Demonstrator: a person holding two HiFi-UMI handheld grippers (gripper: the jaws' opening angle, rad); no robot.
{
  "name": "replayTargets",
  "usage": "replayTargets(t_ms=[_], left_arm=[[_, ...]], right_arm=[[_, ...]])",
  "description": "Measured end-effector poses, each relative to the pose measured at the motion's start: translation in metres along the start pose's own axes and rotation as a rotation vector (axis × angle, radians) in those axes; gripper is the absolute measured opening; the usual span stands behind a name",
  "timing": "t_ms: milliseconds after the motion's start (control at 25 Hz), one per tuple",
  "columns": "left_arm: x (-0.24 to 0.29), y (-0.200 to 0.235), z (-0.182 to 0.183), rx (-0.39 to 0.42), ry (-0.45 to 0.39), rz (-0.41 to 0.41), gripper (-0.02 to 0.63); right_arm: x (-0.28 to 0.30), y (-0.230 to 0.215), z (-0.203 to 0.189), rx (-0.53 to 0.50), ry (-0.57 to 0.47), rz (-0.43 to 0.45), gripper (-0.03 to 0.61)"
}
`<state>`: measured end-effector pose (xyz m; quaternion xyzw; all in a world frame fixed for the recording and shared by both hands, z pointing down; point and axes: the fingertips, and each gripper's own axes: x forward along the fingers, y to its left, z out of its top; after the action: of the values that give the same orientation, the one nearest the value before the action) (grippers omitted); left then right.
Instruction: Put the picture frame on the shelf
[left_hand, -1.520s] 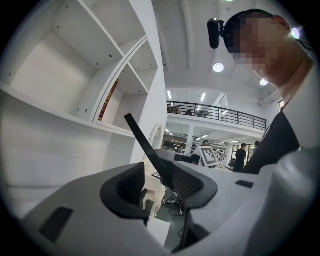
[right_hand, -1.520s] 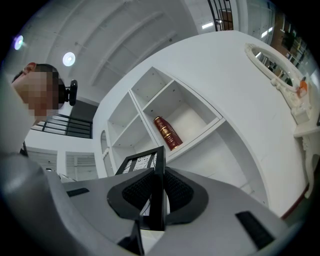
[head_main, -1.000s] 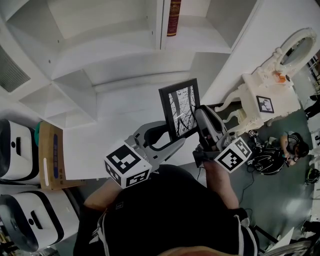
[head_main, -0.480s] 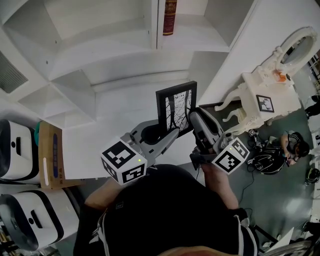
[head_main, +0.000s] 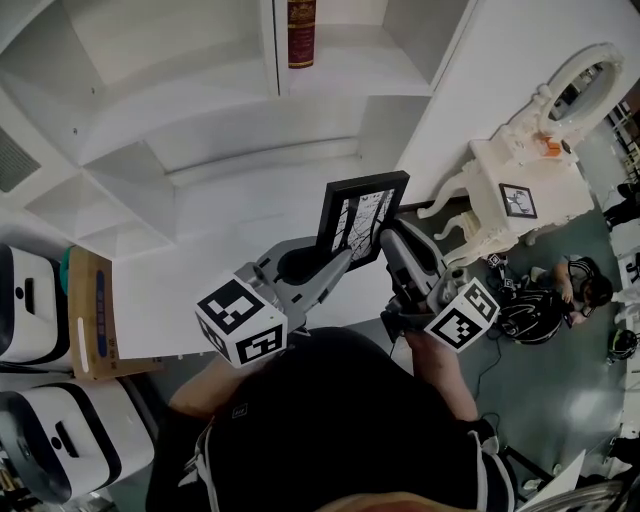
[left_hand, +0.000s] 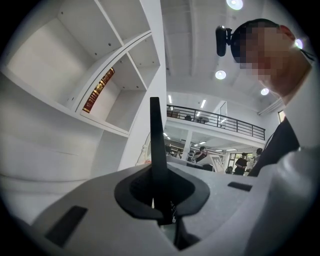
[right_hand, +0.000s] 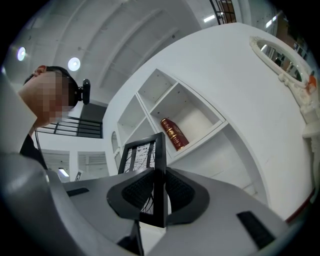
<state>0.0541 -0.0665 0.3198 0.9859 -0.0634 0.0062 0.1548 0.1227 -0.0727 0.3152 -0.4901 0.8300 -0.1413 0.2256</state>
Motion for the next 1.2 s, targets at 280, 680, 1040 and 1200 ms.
replayTargets(t_ms=[280, 680, 1040, 1200], left_arm=[[0.027, -0.016, 0.003, 0.015, -0.044, 0.034, 0.028], [0.050, -0.006, 0.019, 0.083, -0.071, 0.163, 0.028], [0.033, 0.050, 0.063, 0.151, -0.109, 0.272, 0.028], [0.028, 0.064, 0.082, 0.194, -0.114, 0.301, 0.028]], right_arm=[[-0.040, -0.021, 0.016, 0.029, -0.014, -0.024, 0.077], [-0.057, -0.051, 0.028, 0.063, -0.032, -0.046, 0.077], [0.005, -0.040, -0.008, 0.086, 0.064, 0.015, 0.077], [0.028, -0.028, -0.015, 0.119, 0.081, 0.065, 0.077]])
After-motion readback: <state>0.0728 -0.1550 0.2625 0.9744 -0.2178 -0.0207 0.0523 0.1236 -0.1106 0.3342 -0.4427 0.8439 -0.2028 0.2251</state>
